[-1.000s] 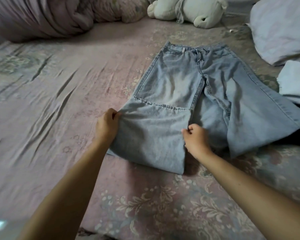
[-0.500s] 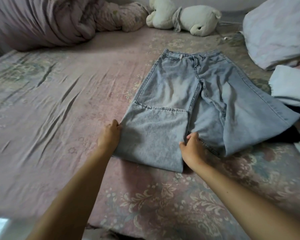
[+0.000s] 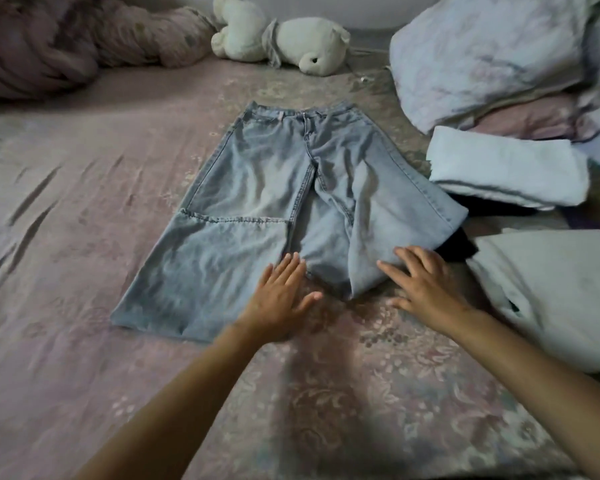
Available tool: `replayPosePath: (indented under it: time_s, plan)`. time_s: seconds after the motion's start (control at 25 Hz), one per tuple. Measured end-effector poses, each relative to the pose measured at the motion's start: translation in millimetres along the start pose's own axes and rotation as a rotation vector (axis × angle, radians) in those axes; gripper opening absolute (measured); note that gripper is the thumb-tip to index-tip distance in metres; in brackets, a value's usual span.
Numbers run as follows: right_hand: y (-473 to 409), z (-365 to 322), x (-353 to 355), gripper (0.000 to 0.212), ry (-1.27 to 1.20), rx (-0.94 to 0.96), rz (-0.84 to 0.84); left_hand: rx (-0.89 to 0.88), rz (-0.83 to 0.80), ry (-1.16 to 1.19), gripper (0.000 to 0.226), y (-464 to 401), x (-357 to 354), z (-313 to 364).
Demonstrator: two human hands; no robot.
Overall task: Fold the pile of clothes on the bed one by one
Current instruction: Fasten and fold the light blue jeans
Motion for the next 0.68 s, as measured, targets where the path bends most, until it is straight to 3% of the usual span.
replayPosePath:
  time_s: [0.12, 0.16, 0.24, 0.36, 0.48, 0.56, 0.68]
  plan:
    - [-16, 13, 4, 0.047, -0.041, 0.065, 0.078, -0.077, -0.067, -0.087, 0.095, -38, -24, 46]
    - [-27, 12, 11, 0.034, -0.078, 0.091, 0.107, -0.072, -0.021, -0.094, 0.09, -46, -30, 51]
    - [-55, 10, 26, 0.019, -0.147, 0.134, 0.115, -0.047, 0.2, -0.046, 0.066, -57, -26, 54]
    - [-120, 7, 55, 0.003, -0.211, 0.137, 0.138, 0.15, 0.435, 0.271, 0.033, -72, 2, 37]
    - [-201, -7, 76, 0.016, -0.177, 0.024, 0.063, 0.403, 0.597, 0.471, 0.032, -86, 36, -6]
    - [-245, -19, 70, 0.025, -0.148, -0.016, 0.012, 0.53, 0.597, 0.543, 0.035, -94, 46, -37]
    - [-272, -28, 23, 0.058, -0.255, -0.084, -0.315, 0.593, 0.528, 0.535, 0.022, -101, 41, -66]
Point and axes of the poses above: each hand's wrist, its own y-axis away from the middle knuckle, its own x-axis out of the back of the hand, z = x × y, the point moved 6 cm from there along -y, towards the middle knuckle, and after that the axes turned 14 degrees about -x, right-handed, at the moved point
